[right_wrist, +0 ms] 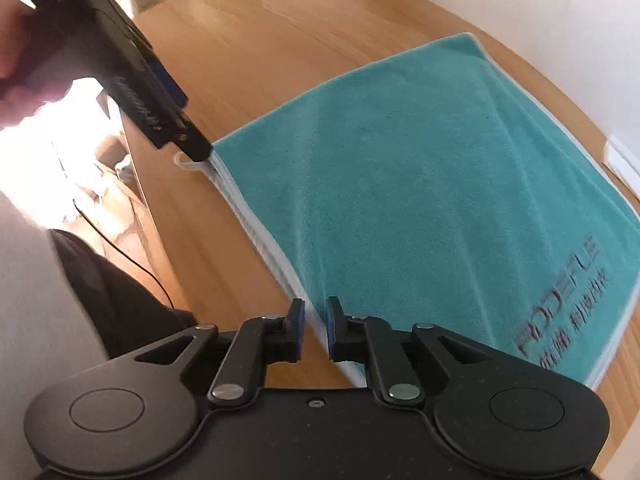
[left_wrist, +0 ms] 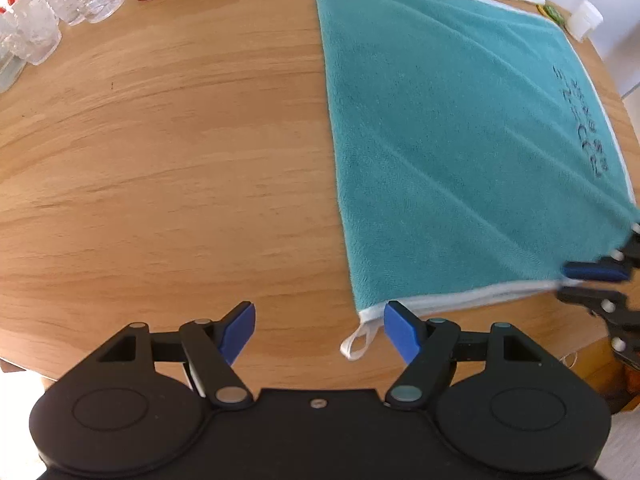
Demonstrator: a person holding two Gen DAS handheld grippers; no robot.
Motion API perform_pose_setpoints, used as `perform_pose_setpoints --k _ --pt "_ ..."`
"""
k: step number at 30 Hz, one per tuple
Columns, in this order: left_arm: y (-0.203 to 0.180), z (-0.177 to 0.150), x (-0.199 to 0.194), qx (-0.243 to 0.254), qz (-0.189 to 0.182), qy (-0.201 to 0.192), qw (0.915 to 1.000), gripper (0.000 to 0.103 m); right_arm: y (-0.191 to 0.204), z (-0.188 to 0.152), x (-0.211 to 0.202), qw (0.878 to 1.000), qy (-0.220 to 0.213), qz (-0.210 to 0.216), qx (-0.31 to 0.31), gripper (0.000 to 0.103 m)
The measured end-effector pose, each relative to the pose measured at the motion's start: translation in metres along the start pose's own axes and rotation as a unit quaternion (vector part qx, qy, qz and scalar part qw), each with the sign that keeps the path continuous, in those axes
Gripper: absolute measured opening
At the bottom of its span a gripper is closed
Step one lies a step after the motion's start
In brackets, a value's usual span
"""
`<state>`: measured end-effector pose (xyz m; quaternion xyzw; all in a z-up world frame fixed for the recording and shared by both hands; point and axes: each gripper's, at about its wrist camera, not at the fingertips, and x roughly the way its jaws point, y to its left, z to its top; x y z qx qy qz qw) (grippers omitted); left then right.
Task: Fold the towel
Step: 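Open the right gripper and release the towel edge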
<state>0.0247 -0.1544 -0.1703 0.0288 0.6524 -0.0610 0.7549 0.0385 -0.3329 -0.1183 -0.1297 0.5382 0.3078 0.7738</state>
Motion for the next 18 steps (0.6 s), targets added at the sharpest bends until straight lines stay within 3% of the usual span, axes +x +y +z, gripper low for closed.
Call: perform_pose_setpoints --k 2,6,8,11,16,18 --pt "-0.001 0.003 0.0 -0.005 -0.014 -0.003 0.9999 0.073 -0.02 -0.018 -0.024 0.998 -0.013 -0.03 0.06 0.028" --pt "-0.006 0.008 0.001 -0.005 -0.045 -0.003 0.999 0.073 -0.07 -0.068 -0.051 0.975 -0.01 -0.112 0.189 0.031" --pt "-0.012 0.011 0.006 -0.001 -0.045 0.004 0.999 0.073 -0.083 -0.079 -0.053 0.965 -0.012 -0.118 0.232 0.031" --pt "-0.016 0.011 0.012 -0.005 -0.048 0.014 0.9988 0.072 -0.112 -0.096 -0.049 0.932 -0.041 -0.126 0.337 0.031" --pt "-0.024 0.011 0.015 -0.009 -0.049 0.02 0.9985 0.067 -0.12 -0.102 -0.029 0.919 -0.05 -0.098 0.378 0.031" --pt "-0.03 0.012 0.015 -0.001 -0.052 0.02 0.9985 0.057 -0.12 -0.102 -0.021 0.918 -0.046 -0.092 0.383 0.012"
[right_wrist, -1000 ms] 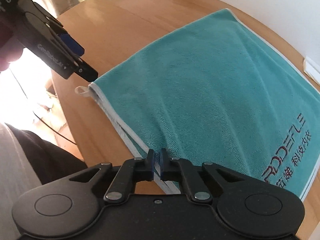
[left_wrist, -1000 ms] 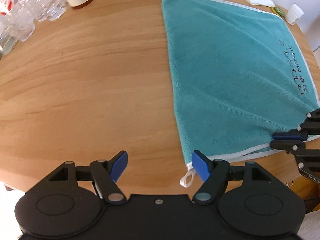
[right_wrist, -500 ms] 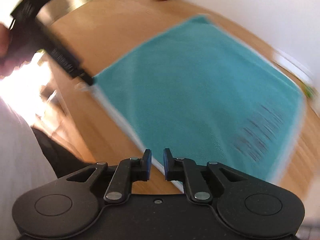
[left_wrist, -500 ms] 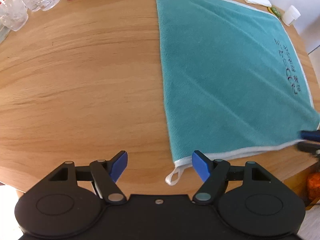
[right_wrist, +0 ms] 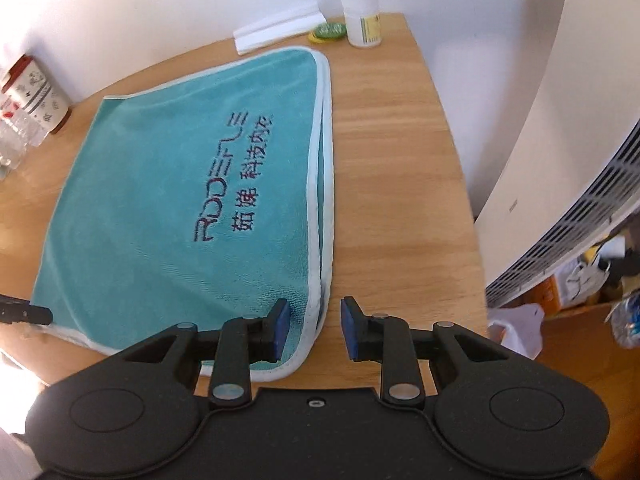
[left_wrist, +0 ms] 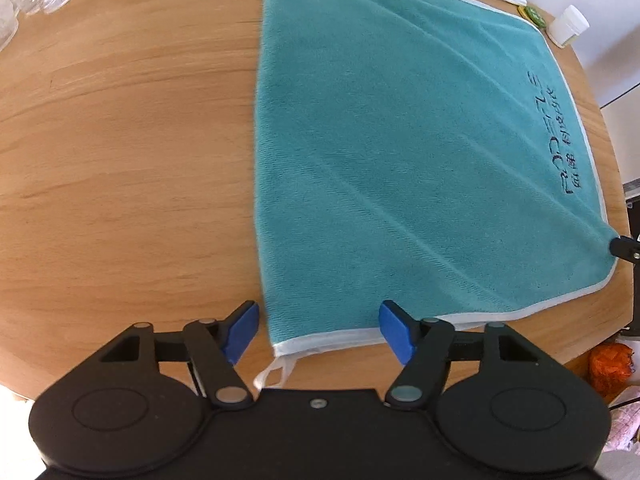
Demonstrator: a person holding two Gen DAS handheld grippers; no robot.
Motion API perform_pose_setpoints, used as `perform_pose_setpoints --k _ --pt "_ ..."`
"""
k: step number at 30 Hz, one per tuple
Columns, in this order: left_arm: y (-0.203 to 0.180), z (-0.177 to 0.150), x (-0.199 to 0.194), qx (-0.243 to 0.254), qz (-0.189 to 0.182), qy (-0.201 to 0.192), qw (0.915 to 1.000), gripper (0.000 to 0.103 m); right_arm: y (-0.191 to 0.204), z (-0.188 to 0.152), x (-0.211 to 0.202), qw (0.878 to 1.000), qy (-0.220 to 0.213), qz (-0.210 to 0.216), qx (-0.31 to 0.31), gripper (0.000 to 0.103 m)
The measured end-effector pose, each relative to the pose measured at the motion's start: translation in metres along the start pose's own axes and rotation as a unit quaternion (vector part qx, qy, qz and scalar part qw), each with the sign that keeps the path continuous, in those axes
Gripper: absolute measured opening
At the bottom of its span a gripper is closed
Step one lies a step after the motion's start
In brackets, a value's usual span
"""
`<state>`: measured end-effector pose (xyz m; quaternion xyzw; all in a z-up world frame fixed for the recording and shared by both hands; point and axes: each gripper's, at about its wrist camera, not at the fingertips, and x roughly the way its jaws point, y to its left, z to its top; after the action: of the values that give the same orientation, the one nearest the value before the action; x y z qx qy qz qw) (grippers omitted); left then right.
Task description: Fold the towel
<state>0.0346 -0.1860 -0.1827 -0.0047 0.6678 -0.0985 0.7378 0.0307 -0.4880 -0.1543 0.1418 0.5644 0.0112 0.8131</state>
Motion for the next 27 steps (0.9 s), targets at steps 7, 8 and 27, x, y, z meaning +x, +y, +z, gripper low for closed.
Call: perform_pose_setpoints --k 7,8,27 --pt "-0.019 -0.004 -0.002 0.042 0.018 0.002 0.999 0.019 -0.003 -0.007 0.001 1.0 0.009 -0.021 0.017 0.006" --pt "-0.019 -0.005 -0.002 0.038 0.018 0.007 0.9991 0.019 -0.002 -0.007 0.001 1.0 0.011 -0.025 0.014 0.007" --pt "-0.018 -0.025 -0.009 0.041 0.037 0.013 0.9984 0.019 0.005 0.077 0.042 0.998 -0.02 0.005 -0.064 0.015"
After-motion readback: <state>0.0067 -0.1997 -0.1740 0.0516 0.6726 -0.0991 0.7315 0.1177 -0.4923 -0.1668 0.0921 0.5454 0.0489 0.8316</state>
